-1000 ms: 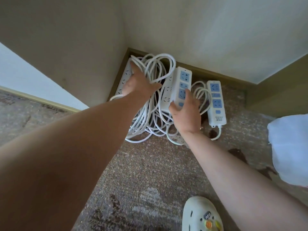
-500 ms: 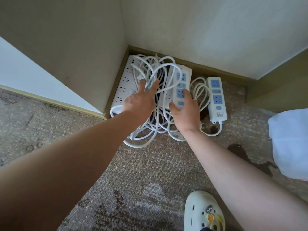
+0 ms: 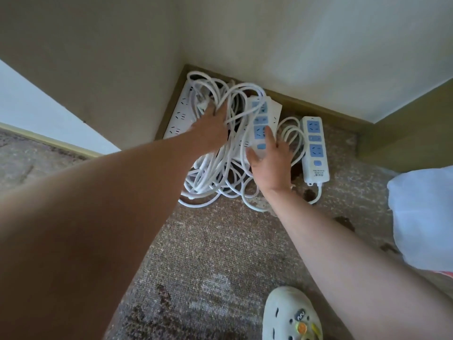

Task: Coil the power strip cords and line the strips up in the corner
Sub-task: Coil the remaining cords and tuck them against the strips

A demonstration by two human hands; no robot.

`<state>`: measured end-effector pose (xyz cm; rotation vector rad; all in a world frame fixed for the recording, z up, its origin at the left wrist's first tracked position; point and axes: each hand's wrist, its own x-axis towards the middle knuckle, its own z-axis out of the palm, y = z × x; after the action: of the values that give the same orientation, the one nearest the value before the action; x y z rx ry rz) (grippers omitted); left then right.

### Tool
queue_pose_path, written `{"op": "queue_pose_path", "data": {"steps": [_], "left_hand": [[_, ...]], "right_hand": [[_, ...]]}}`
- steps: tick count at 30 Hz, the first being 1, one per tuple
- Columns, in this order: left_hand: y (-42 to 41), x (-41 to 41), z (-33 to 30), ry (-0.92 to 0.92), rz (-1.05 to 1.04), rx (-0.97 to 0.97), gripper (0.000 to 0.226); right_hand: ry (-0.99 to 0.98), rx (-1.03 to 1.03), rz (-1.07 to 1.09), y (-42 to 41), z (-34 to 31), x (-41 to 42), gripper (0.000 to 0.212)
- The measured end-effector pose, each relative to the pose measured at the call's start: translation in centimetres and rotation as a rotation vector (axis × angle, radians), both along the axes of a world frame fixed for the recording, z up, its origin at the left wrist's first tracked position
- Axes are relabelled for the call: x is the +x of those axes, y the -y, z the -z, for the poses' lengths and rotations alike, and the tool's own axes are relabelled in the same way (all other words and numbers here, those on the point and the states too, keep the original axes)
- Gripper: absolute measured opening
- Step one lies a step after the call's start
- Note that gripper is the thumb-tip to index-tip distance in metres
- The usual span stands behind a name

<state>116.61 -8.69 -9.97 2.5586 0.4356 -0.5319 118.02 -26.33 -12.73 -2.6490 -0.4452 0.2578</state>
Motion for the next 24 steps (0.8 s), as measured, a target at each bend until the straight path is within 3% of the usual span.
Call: {"op": "queue_pose_path", "data": {"steps": [5,10,14,19,24], "left_hand": [[0.8,-3.5,-2.4,0.164,-0.187,-0.159,0.067],[2.8,-9.8,-1.8,0.106,0.169,0.215,0.095],[2.8,-8.7,0.0,0.119,0.143,0.273,0.105],[5.1,-5.9,2.4,0.054,0.123,0.341,0.099],[4.7,-4.1,4.1,0.002,0.139,0.368,0.097]], "right_hand": [[-0.102,0.110,0.056,0.0,0.8,-1.4,0.077],[-0.156,0.234,0.082,1.0,1.1,-1.2,0.066],[-0.133,0.187,-0.001,1.1,1.2,-1.4,0.063],[-0.049,0.058,-0.139,1.5,1.0,-0.3,0.058],[-0.005,0.055,-0.190,2.7,1.3,0.7,0.056]]}}
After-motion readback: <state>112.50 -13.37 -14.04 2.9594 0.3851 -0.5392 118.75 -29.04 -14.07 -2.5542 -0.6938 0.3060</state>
